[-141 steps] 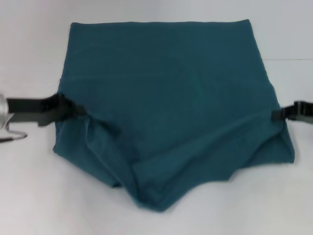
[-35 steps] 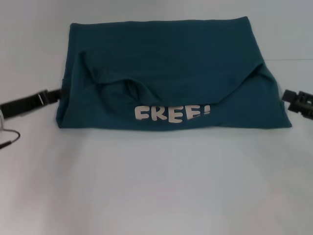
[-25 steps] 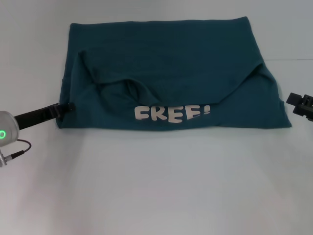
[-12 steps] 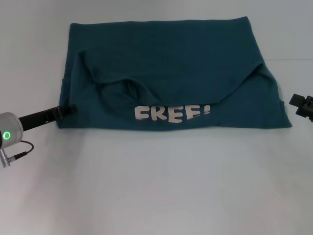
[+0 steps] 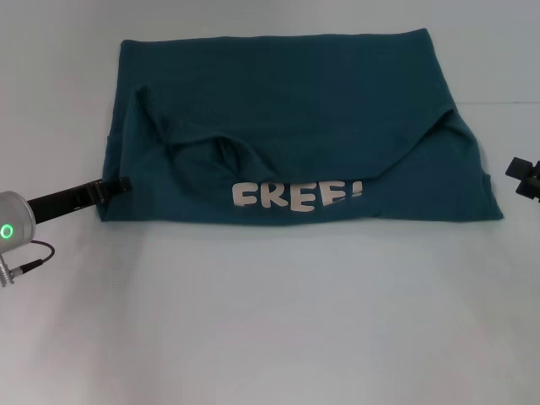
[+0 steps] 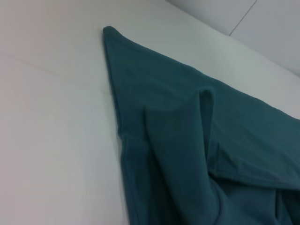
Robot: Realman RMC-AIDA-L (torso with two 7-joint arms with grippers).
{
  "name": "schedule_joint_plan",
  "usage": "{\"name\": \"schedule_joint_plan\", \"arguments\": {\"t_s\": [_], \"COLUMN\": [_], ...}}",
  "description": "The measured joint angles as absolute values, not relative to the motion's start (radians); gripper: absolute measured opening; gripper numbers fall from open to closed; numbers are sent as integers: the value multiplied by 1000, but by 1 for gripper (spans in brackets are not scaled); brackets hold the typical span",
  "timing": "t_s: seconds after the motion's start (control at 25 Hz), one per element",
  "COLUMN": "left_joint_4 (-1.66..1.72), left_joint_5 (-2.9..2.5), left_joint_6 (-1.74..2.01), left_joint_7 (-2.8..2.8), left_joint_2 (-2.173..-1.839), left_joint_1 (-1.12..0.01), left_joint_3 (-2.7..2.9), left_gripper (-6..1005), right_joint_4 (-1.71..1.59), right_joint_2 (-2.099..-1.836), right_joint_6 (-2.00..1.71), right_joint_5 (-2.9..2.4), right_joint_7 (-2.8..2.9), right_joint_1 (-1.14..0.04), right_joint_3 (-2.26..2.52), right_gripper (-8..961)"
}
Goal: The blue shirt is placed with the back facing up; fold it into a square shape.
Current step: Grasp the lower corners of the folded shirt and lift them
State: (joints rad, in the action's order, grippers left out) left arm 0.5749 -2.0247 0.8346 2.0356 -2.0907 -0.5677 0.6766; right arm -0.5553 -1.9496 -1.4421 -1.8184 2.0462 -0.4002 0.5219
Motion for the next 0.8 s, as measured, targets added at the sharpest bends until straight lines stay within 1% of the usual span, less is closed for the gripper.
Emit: {"name": "schedule_joint_plan", "arguments": {"t_s": [0.12, 0.24, 0.36, 0.56, 0.76, 0.8], "left_joint_4": [582, 598, 603, 603, 600, 600], "left_joint_5": [-2059, -2072, -2072, -2072, -2066, -2064], "left_joint_6": [838, 838, 838, 841, 852, 855], "left_joint_7": [2082, 2100, 2097, 2098, 2102, 2102], "left_joint_2": [-2086, -2089, -2091, -2091, -2096, -2098], "left_joint_1": [-576, -577, -574, -573, -580, -582], "left_joint_3": [682, 682, 682, 682, 683, 683], "left_gripper": [517, 528, 589, 792, 873, 873], "right_joint_4": [-555, -555, -555, -555, -555, -555], "right_joint_2": [-1950, -1950, -1950, -1950, -1950, -1950], "right_joint_6": [-1443, -1443, -1443, -1440, -1438, -1437], "right_joint_5": [-1819, -1818, -1818, -1818, -1818, -1818], "right_joint_7": [2047, 2049, 2050, 2053, 2053, 2053], "right_joint_1": [-404, -406, -407, -406, -406, -405], "right_joint_3": [522, 522, 520, 519, 518, 518], "right_gripper": [760, 760, 760, 760, 760, 760]}}
